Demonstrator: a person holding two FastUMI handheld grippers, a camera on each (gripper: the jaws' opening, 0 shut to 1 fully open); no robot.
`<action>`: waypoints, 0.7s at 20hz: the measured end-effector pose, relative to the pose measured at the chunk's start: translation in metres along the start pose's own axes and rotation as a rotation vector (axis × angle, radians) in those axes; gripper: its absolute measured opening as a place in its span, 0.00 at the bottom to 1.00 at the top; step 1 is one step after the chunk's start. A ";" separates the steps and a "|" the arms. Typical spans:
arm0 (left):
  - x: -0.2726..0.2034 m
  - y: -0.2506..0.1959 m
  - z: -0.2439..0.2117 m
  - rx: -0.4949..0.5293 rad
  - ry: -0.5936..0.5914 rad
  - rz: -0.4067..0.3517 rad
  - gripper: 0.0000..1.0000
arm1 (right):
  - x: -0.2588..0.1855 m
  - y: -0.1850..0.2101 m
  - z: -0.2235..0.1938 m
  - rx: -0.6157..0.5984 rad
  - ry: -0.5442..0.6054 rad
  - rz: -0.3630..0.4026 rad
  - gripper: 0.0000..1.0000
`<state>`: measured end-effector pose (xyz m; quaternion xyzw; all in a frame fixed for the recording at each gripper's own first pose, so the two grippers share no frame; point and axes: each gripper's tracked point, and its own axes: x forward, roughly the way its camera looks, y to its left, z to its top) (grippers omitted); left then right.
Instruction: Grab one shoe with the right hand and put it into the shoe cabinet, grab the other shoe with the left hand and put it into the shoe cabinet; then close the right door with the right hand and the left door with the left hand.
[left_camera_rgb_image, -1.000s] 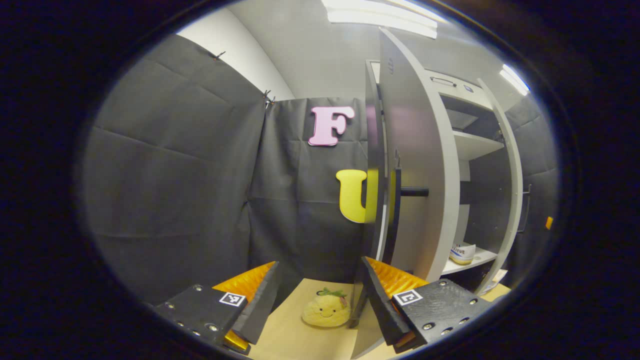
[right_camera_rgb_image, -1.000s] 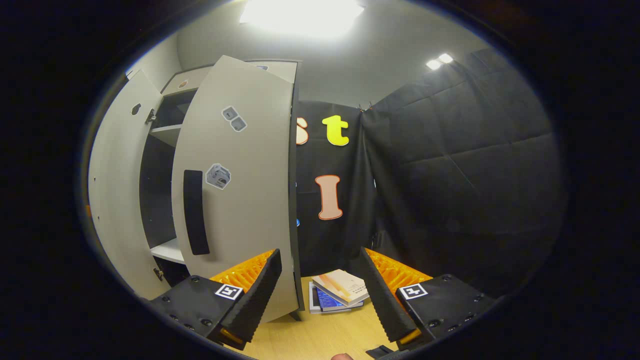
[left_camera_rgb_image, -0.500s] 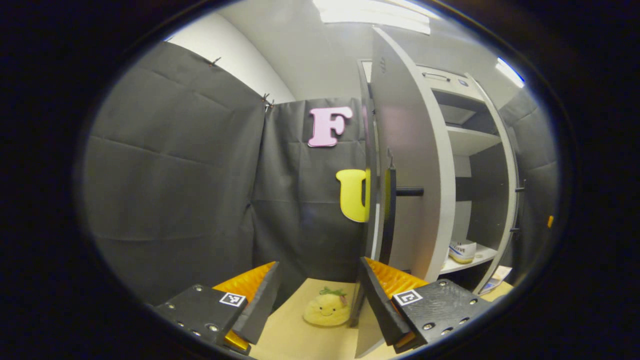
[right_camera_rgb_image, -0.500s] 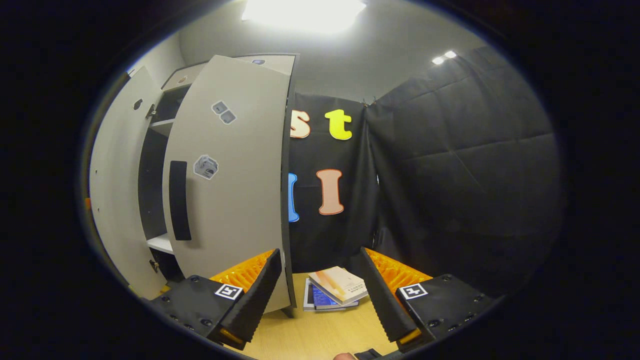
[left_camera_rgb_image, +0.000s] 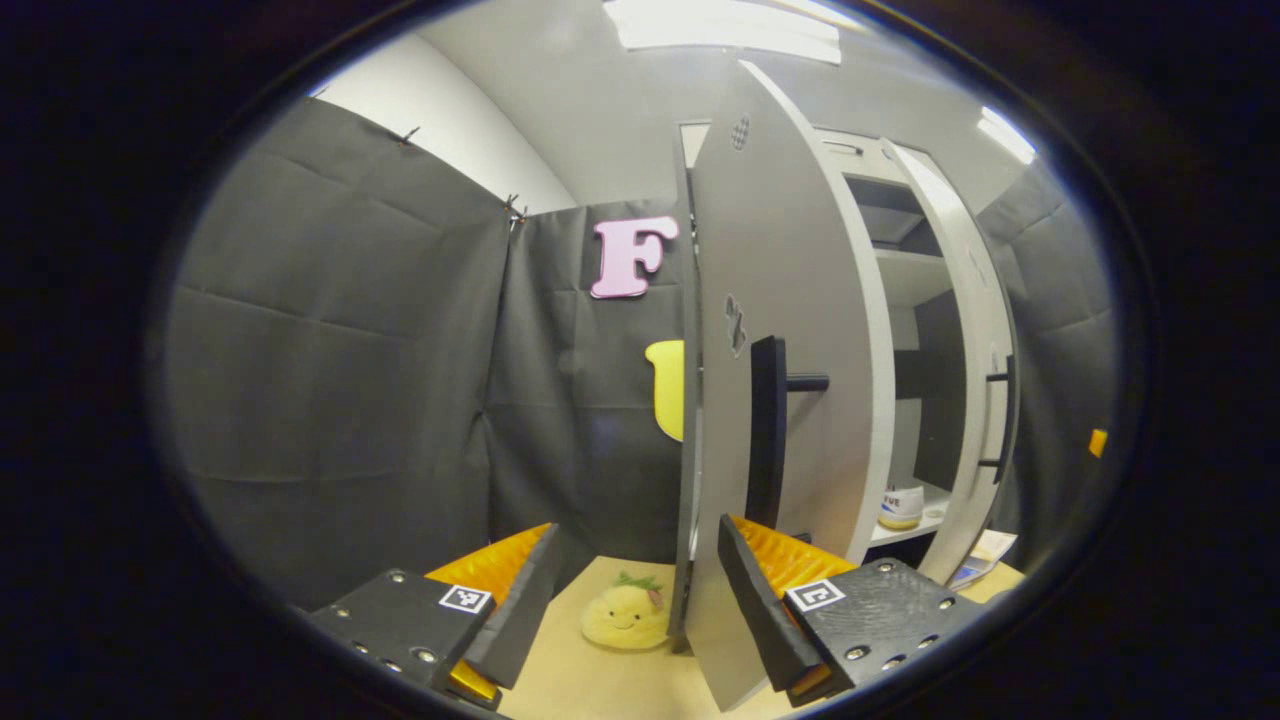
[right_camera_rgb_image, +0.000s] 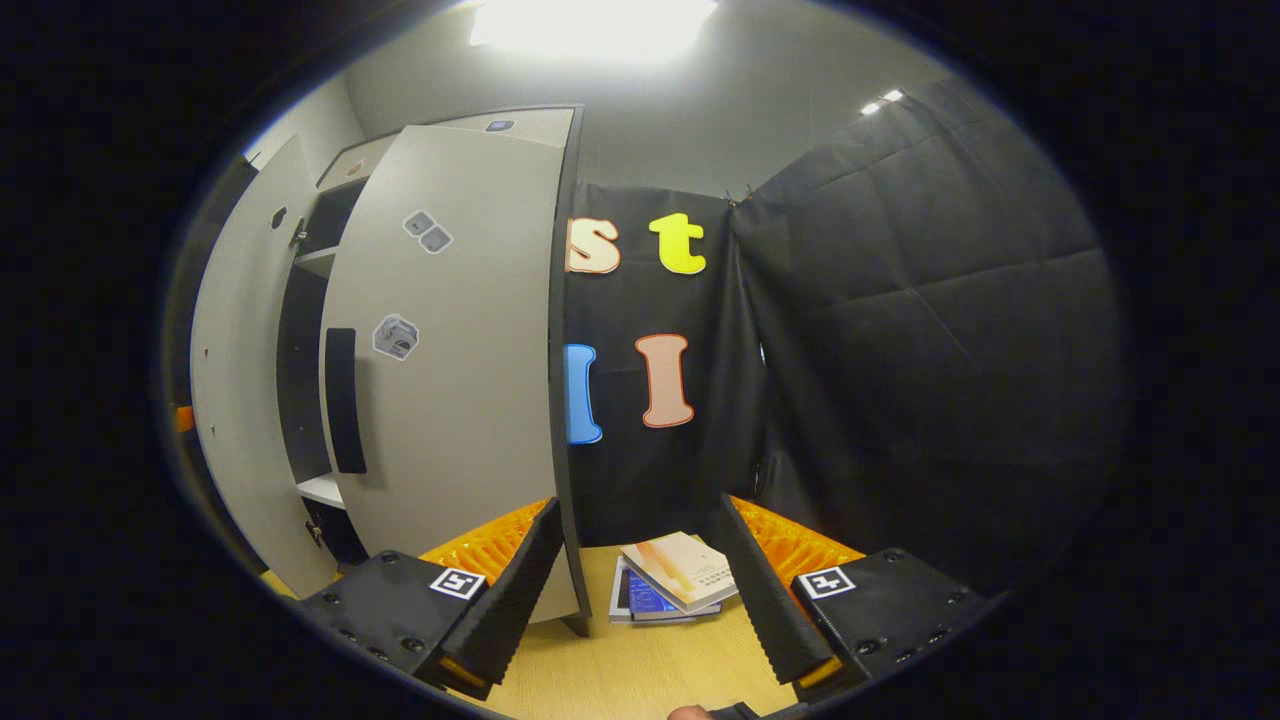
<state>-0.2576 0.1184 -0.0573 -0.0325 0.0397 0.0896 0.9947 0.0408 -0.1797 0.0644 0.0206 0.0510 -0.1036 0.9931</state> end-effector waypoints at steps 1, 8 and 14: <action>0.001 -0.008 0.001 -0.001 -0.001 -0.004 0.90 | -0.001 -0.003 -0.001 0.001 0.001 0.003 0.96; 0.014 -0.075 -0.003 -0.019 0.006 -0.081 0.90 | -0.004 -0.027 -0.009 -0.005 0.025 -0.004 0.97; 0.011 -0.118 -0.002 0.005 -0.006 -0.097 0.91 | -0.005 -0.055 -0.015 -0.012 0.031 -0.007 0.96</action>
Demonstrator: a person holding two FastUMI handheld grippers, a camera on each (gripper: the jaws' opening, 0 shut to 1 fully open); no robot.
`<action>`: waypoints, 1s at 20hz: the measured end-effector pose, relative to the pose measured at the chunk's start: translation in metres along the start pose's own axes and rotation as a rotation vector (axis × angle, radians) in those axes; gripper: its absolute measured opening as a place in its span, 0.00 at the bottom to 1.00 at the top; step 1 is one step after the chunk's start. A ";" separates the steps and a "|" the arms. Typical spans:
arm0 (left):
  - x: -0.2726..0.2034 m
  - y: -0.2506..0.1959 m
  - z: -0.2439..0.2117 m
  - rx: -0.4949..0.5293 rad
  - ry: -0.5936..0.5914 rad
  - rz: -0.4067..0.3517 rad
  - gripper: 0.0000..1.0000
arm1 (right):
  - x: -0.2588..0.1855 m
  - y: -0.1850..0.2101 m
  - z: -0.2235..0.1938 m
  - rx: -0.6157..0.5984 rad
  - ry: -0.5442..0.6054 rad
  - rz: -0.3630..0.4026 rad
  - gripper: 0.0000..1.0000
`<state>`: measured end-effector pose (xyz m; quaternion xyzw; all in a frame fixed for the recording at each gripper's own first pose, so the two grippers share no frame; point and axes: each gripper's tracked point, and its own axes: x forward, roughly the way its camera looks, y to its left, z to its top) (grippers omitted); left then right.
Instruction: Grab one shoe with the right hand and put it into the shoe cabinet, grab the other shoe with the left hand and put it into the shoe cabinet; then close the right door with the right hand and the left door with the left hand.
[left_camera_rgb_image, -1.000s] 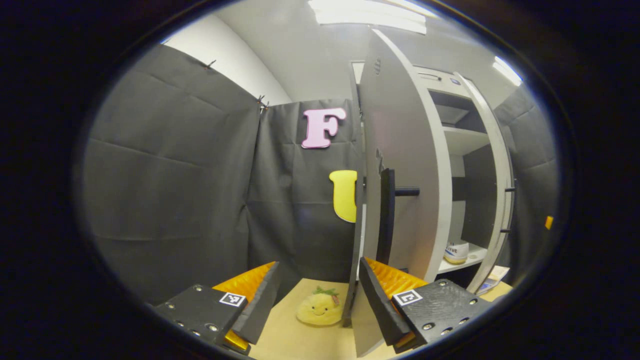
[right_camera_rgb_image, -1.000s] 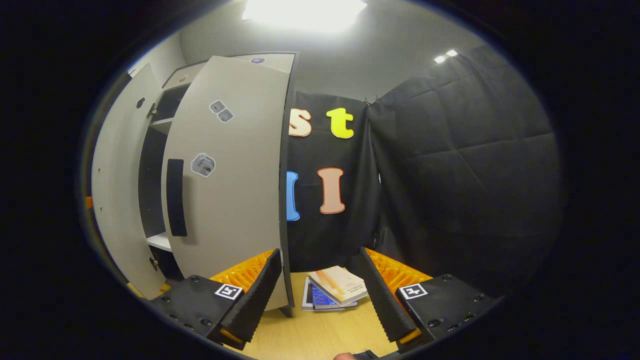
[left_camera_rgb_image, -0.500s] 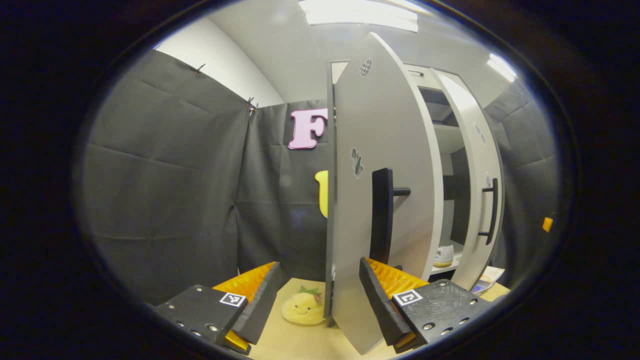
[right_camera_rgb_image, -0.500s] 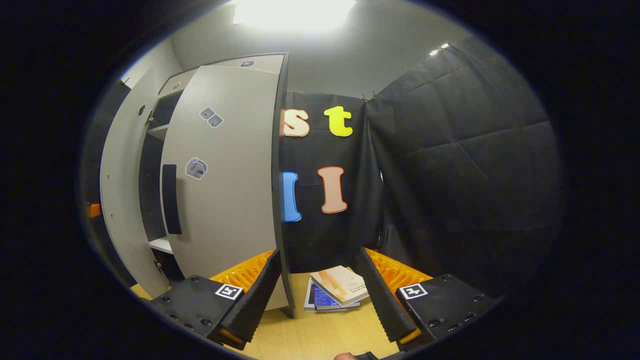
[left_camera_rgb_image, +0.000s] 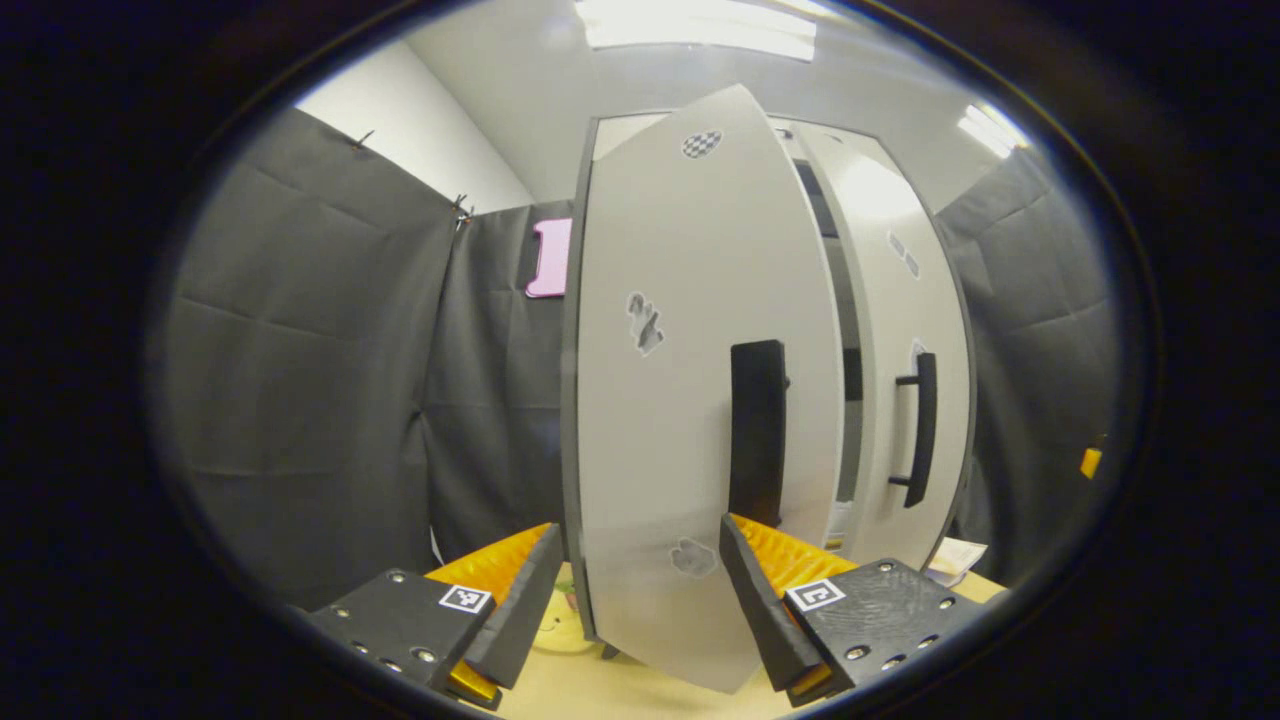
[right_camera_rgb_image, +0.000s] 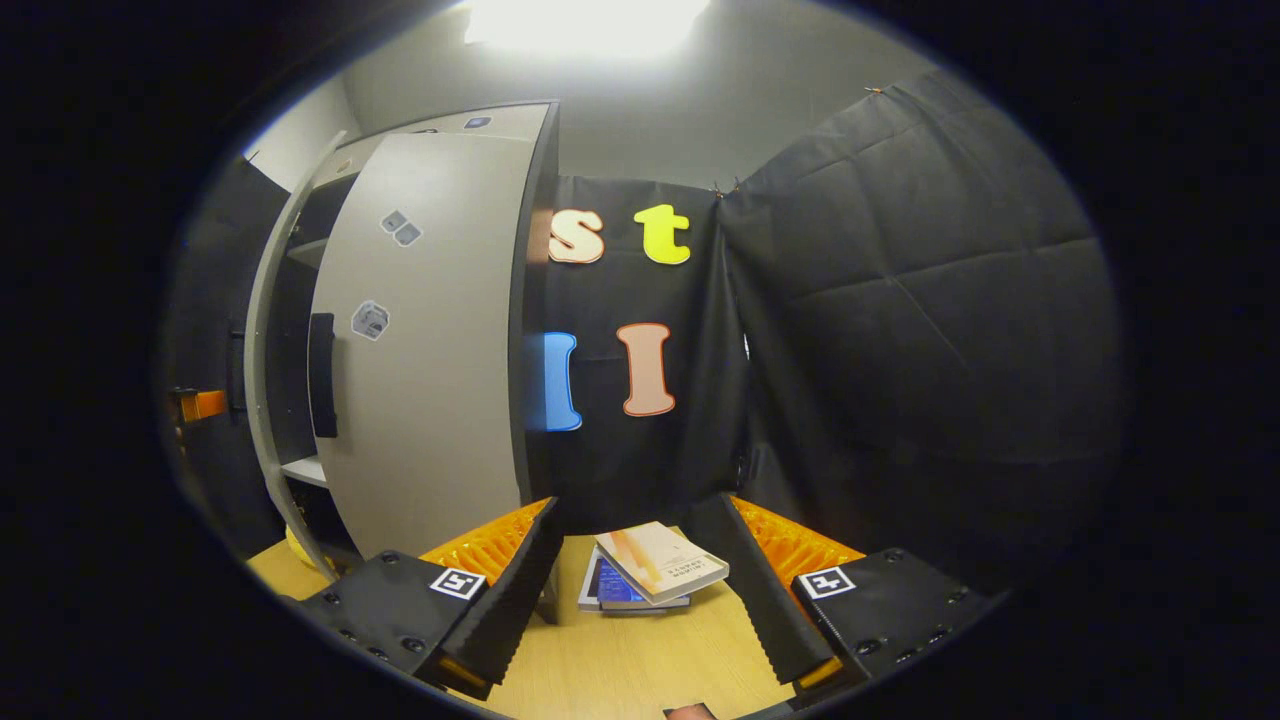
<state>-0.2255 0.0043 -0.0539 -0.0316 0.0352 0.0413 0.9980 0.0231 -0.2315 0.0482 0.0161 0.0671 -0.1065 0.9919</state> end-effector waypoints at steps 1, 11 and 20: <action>-0.006 -0.005 -0.002 0.005 -0.002 0.005 0.91 | 0.000 -0.003 -0.002 0.008 0.003 0.010 0.97; -0.076 0.027 0.009 0.051 -0.025 0.041 0.90 | -0.014 0.028 0.004 0.016 -0.014 0.139 0.95; -0.139 0.072 0.022 0.057 -0.060 -0.003 0.91 | -0.084 0.078 0.022 -0.006 -0.054 0.193 0.95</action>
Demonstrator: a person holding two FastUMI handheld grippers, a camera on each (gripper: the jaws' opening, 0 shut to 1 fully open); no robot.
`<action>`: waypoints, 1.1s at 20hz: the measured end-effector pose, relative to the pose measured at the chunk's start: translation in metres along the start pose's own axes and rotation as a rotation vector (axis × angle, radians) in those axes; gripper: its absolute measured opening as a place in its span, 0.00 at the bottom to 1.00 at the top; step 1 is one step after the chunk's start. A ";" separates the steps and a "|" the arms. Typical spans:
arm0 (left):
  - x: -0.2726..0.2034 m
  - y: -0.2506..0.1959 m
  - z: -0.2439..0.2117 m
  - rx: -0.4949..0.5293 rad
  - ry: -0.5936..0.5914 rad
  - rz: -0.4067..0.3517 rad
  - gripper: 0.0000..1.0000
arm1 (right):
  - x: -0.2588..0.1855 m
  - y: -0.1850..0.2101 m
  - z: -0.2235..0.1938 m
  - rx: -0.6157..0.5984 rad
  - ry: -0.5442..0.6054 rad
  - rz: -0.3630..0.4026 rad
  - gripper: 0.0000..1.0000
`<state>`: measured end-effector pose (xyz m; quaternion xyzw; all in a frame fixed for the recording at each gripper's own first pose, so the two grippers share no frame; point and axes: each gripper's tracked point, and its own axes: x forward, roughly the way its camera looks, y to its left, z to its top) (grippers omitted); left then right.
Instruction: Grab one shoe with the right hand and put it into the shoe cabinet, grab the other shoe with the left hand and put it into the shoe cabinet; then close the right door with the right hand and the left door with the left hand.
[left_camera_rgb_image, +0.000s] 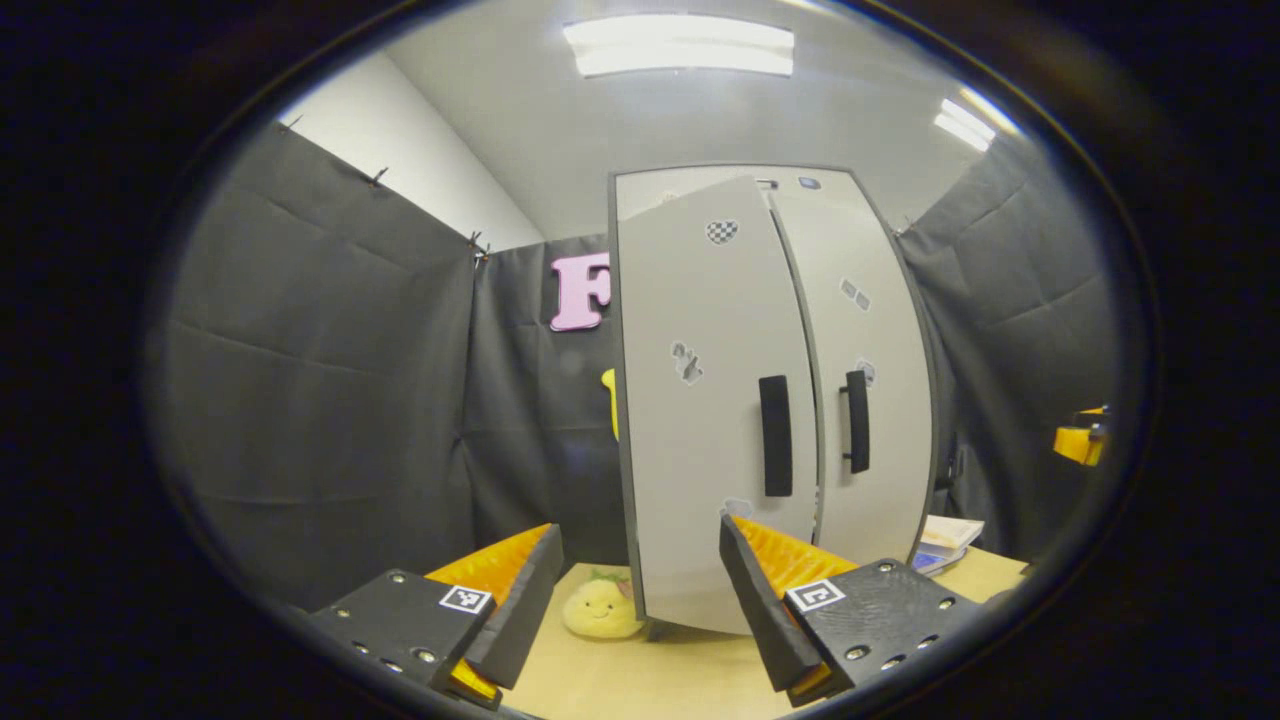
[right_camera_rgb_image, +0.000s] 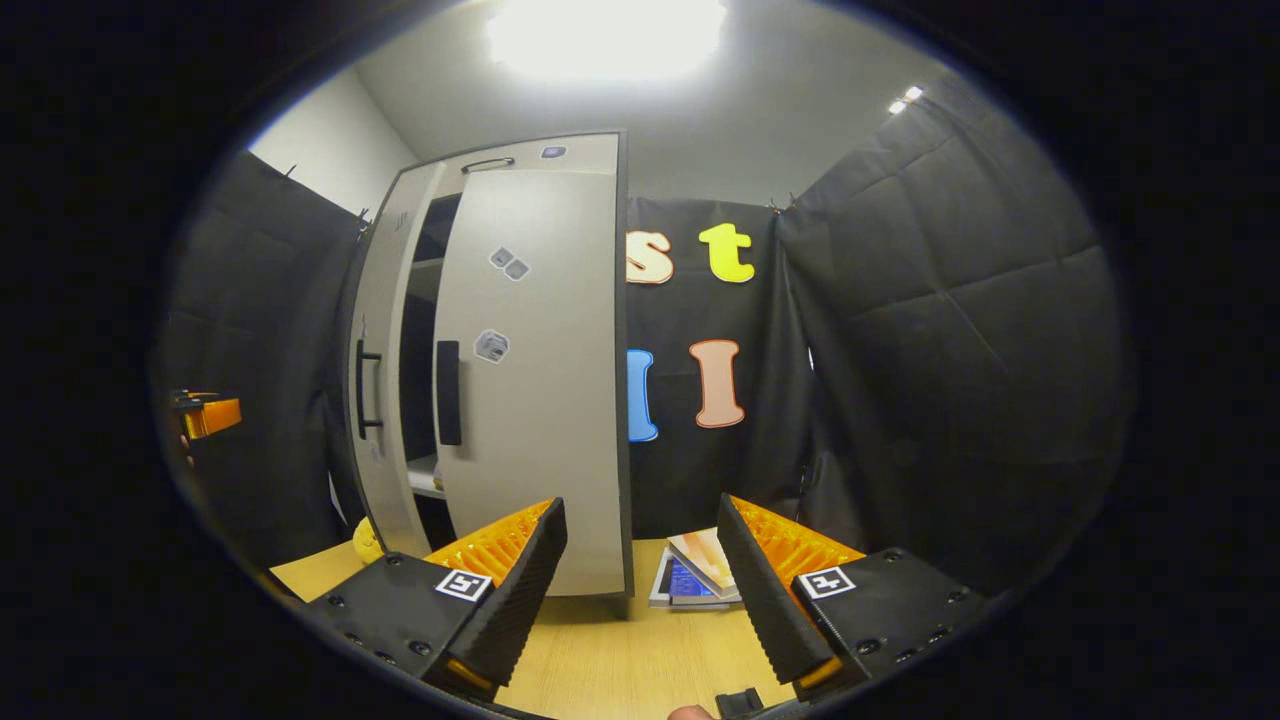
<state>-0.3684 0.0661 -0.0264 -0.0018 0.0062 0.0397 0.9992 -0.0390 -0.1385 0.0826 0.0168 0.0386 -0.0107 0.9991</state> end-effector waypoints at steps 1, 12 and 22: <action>-0.006 0.005 0.000 -0.002 -0.003 -0.003 0.90 | -0.008 0.007 0.004 -0.004 -0.007 0.006 0.95; -0.044 0.030 -0.010 -0.007 -0.013 -0.031 0.91 | -0.053 0.050 0.001 -0.023 -0.020 0.010 0.95; -0.045 0.033 -0.014 0.010 -0.016 -0.047 0.91 | -0.058 0.066 -0.003 -0.041 -0.040 0.011 0.95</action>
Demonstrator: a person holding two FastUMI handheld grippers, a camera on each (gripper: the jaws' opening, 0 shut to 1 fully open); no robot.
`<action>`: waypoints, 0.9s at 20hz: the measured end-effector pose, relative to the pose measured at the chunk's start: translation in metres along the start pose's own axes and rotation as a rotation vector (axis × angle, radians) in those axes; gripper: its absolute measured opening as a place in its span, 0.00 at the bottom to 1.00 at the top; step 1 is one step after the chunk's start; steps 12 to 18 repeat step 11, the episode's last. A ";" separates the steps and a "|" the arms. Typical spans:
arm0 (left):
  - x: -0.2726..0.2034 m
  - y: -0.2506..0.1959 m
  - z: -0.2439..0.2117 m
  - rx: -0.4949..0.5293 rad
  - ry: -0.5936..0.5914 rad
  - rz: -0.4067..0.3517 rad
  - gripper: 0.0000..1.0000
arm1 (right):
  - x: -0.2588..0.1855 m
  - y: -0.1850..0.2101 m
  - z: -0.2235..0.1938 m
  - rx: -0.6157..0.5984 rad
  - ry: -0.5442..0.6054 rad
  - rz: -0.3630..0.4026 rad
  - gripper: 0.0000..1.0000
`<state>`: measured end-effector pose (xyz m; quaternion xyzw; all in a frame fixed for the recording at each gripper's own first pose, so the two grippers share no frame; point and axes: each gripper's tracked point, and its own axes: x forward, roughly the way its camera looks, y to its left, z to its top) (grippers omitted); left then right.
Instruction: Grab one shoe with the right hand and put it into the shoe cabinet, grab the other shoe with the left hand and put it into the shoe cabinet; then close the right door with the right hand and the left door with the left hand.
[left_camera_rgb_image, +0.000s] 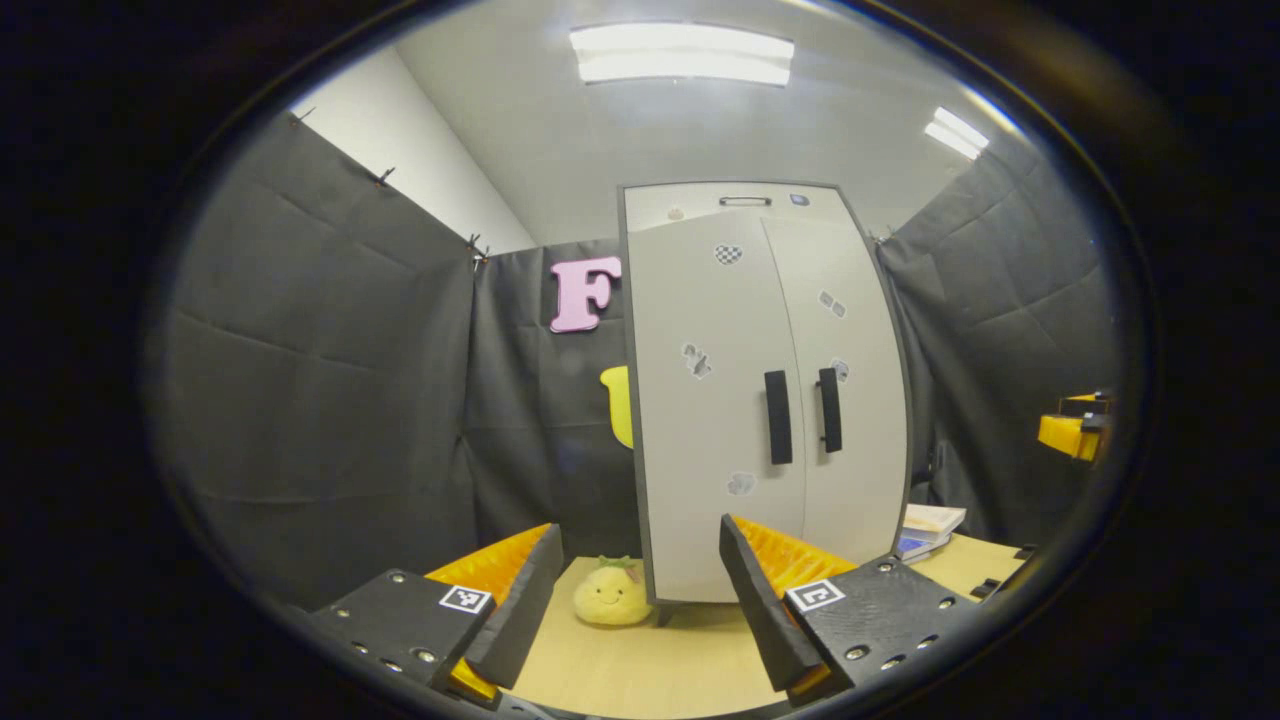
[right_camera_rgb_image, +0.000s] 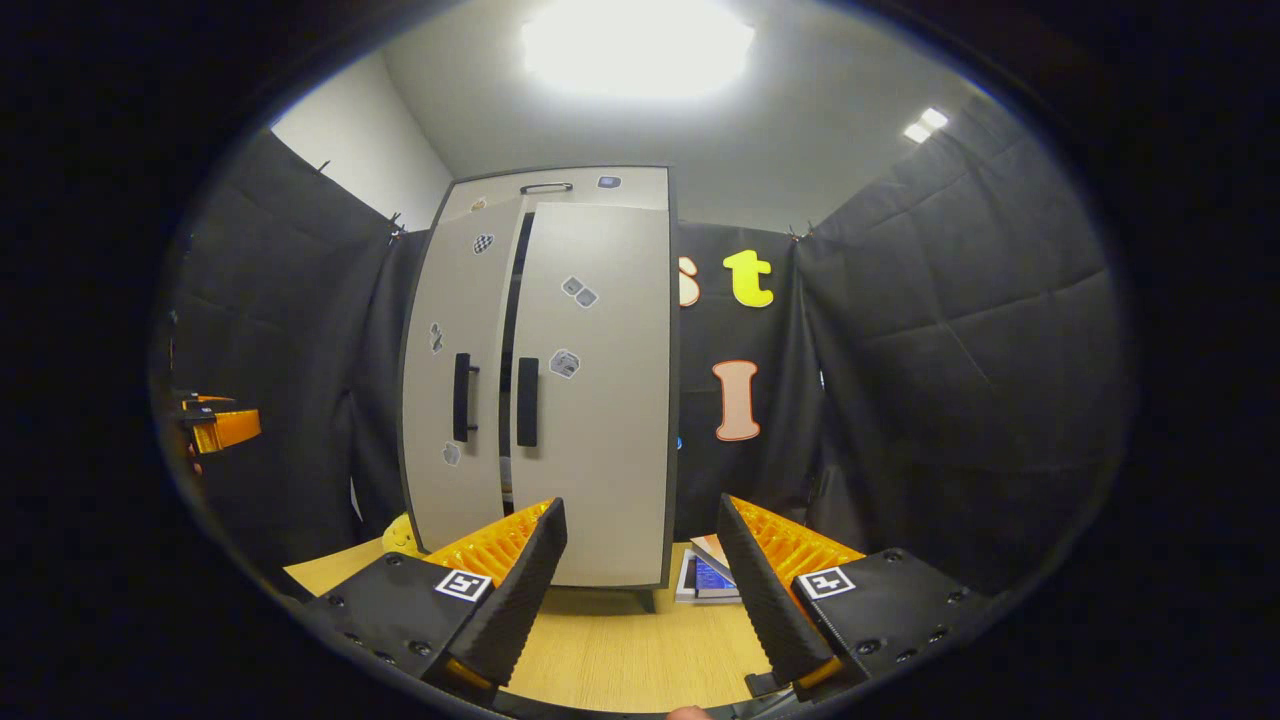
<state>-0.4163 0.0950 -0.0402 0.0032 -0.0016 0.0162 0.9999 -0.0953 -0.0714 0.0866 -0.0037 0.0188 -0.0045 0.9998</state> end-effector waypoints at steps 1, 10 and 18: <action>0.000 0.000 0.000 0.000 0.000 -0.002 0.90 | 0.000 0.001 0.001 -0.002 -0.002 -0.001 0.92; -0.001 0.000 0.002 0.005 -0.009 0.012 0.90 | 0.002 0.008 0.006 -0.008 -0.028 -0.001 0.95; -0.001 0.000 0.002 0.007 -0.010 0.012 0.90 | 0.002 0.009 0.007 -0.007 -0.030 -0.003 0.92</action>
